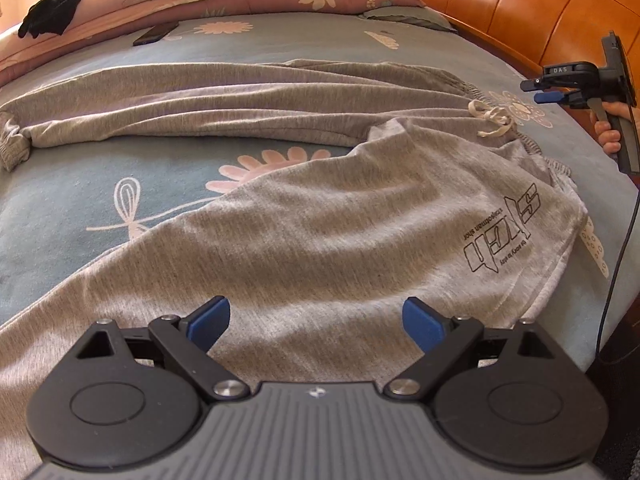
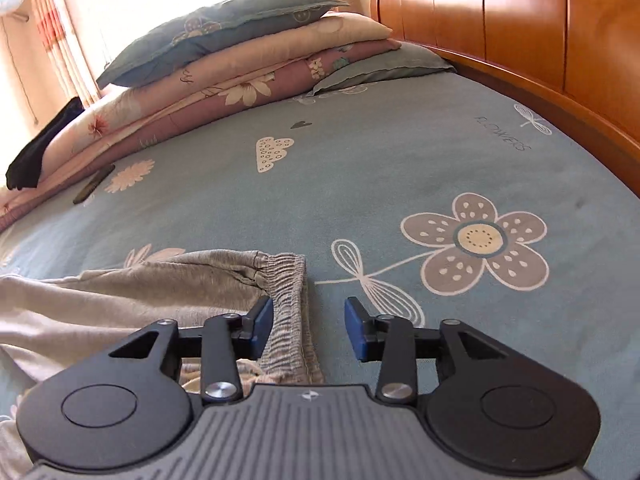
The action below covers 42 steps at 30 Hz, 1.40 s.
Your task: Fold clothes
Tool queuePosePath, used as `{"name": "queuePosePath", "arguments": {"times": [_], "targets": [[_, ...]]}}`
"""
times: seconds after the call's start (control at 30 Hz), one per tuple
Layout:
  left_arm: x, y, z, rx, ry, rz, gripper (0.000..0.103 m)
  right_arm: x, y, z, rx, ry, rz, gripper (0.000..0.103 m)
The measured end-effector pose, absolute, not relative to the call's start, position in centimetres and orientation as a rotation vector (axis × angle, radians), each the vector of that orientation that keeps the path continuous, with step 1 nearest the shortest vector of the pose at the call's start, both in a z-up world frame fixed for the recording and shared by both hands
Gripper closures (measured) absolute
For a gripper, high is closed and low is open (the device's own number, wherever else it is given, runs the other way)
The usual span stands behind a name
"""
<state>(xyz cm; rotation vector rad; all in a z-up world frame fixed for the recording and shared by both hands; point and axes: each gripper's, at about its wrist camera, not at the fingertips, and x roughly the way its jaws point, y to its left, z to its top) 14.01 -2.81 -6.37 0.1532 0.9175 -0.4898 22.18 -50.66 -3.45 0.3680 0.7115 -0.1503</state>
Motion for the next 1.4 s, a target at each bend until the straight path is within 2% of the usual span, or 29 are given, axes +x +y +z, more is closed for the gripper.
{"name": "queuePosePath", "arguments": {"times": [0.03, 0.13, 0.3, 0.5, 0.57, 0.63, 0.73, 0.77, 0.8, 0.9, 0.97, 1.03, 1.33, 1.4], "targets": [[13.7, -3.4, -6.3, 0.175, 0.909, -0.508, 0.01, 21.1, -51.2, -3.5, 0.398, 0.723, -0.14, 0.047], [13.0, -5.1, -6.2, 0.223, 0.89, -0.547, 0.01, 18.9, -52.4, -5.1, 0.46, 0.772, -0.136, 0.043], [12.2, -6.7, -6.2, 0.234, 0.89, -0.592, 0.01, 18.3, -52.7, -9.5, 0.564, 0.839, -0.07, 0.042], [12.5, -7.5, -6.4, 0.257, 0.91, -0.582, 0.01, 20.6, -50.7, -10.2, 0.437, 0.808, -0.009, 0.039], [12.6, -7.7, -6.5, 0.265, 0.916, -0.583, 0.01, 20.9, -48.9, -9.8, 0.314, 0.828, -0.008, 0.06], [12.7, -8.0, -6.8, 0.278, 0.926, -0.594, 0.01, 20.7, -46.7, -9.3, 0.169, 0.842, -0.038, 0.073], [12.3, -8.4, -6.9, 0.307, 0.93, -0.612, 0.01, 20.8, -45.6, -8.2, 0.056, 0.822, -0.11, 0.086], [12.1, -8.5, -6.9, 0.316, 0.926, -0.617, 0.01, 21.0, -45.9, -8.1, 0.046, 0.814, -0.164, 0.098], [11.9, -8.5, -6.8, 0.325, 0.922, -0.621, 0.01, 21.2, -46.7, -8.1, 0.064, 0.819, -0.213, 0.102], [11.0, -8.3, -6.5, 0.354, 0.898, -0.631, 0.01, 21.1, -49.8, -8.7, 0.258, 0.882, -0.236, 0.1], [10.3, -7.9, -6.3, 0.383, 0.869, -0.643, 0.01, 19.5, -50.8, -8.0, 0.367, 0.844, -0.197, 0.092], [9.7, -7.6, -6.3, 0.416, 0.854, -0.653, 0.01, 17.3, -50.3, -6.6, 0.406, 0.804, -0.174, 0.076], [5.1, -6.7, -5.7, 0.582, 0.701, -0.697, 0.01, 10.3, -41.1, -3.5, 0.485, 0.81, 0.123, 0.046], [4.5, -6.0, -5.7, 0.568, 0.7, -0.683, 0.013, 9.4, -38.7, -4.2, 0.519, 0.841, 0.181, 0.045]]}}
